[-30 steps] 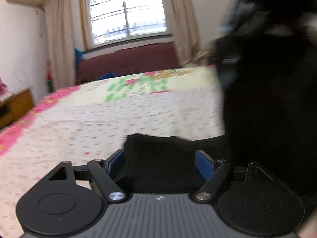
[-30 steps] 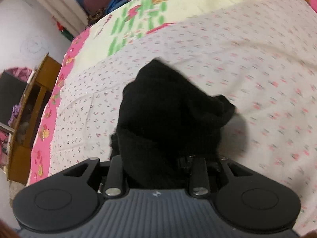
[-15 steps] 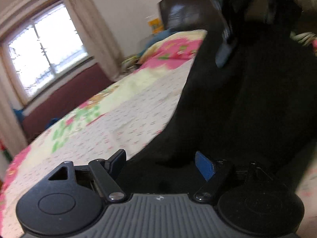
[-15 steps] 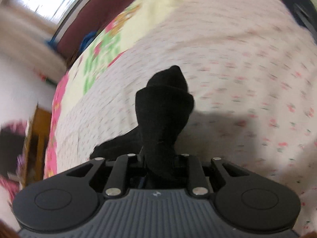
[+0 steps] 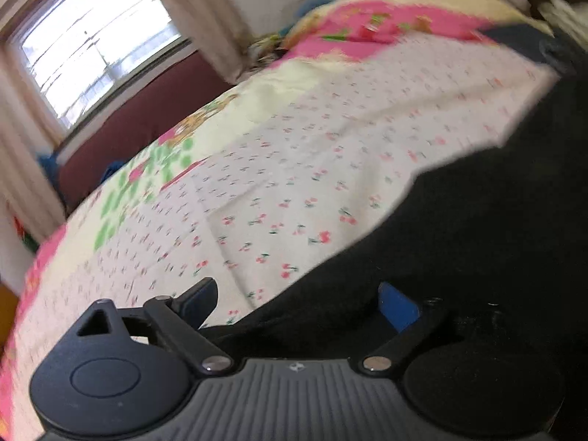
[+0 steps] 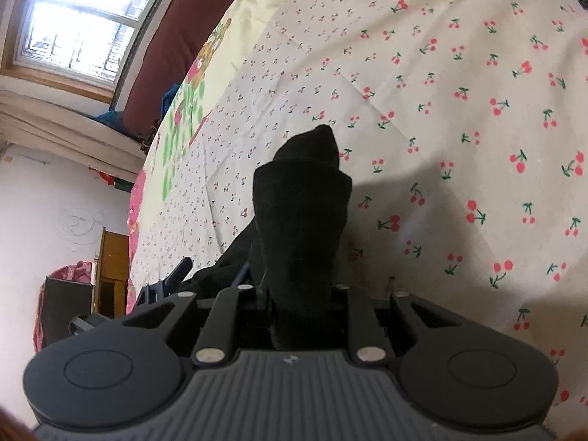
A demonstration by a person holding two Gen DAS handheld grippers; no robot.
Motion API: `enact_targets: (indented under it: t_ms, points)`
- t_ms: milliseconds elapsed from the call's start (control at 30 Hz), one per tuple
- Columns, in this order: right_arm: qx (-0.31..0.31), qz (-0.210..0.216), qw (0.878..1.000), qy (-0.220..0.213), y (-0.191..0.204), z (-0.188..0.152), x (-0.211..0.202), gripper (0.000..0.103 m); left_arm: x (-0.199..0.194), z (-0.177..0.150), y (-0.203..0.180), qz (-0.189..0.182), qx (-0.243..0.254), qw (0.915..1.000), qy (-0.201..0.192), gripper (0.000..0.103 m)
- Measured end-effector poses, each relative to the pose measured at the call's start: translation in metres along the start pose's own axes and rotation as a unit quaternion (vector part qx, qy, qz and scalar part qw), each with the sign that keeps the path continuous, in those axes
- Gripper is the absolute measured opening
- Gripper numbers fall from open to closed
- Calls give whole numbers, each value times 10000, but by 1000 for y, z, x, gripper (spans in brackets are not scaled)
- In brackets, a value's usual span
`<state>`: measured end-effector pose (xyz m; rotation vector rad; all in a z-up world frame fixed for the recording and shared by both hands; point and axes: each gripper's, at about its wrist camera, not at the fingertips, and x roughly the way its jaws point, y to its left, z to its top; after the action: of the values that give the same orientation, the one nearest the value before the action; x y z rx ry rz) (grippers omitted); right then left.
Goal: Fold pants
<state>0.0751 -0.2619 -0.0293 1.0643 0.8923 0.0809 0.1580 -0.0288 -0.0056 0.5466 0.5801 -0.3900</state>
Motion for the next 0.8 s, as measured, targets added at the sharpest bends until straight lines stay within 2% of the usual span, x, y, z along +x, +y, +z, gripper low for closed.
enact_targets:
  t_ms: [67, 133, 233, 400, 500, 600, 700, 800]
  points:
    - [123, -17, 9999, 25, -6, 1, -3, 19, -11, -2, 13, 89, -439, 9990, -14, 103]
    - [90, -111, 9999, 13, -1, -1, -5, 19, -26, -7, 27, 442, -698, 9965, -160, 103]
    - [-66, -273, 9996, -65, 17, -5, -3, 19, -52, -27, 36, 969, -723, 9922, -290, 103]
    - [-158, -620, 9977, -212, 58, -15, 7, 21, -87, -72, 24, 1062, -665, 9915, -347, 103]
    - [-253, -872, 9955, -283, 87, -28, 18, 23, -95, -88, 14, 737, -666, 9943, -375, 103]
    - [-602, -1099, 9917, -294, 122, -46, 37, 27, -104, -87, 12, 571, -524, 9947, -674, 103]
    - [-925, -1209, 9882, -155, 158, -63, 68, 31, -114, -93, 19, 233, -576, 9950, -777, 103]
    - [-1154, -1167, 9864, 45, 190, -77, 103, 34, -133, -101, 31, -214, -803, 9916, -994, 103]
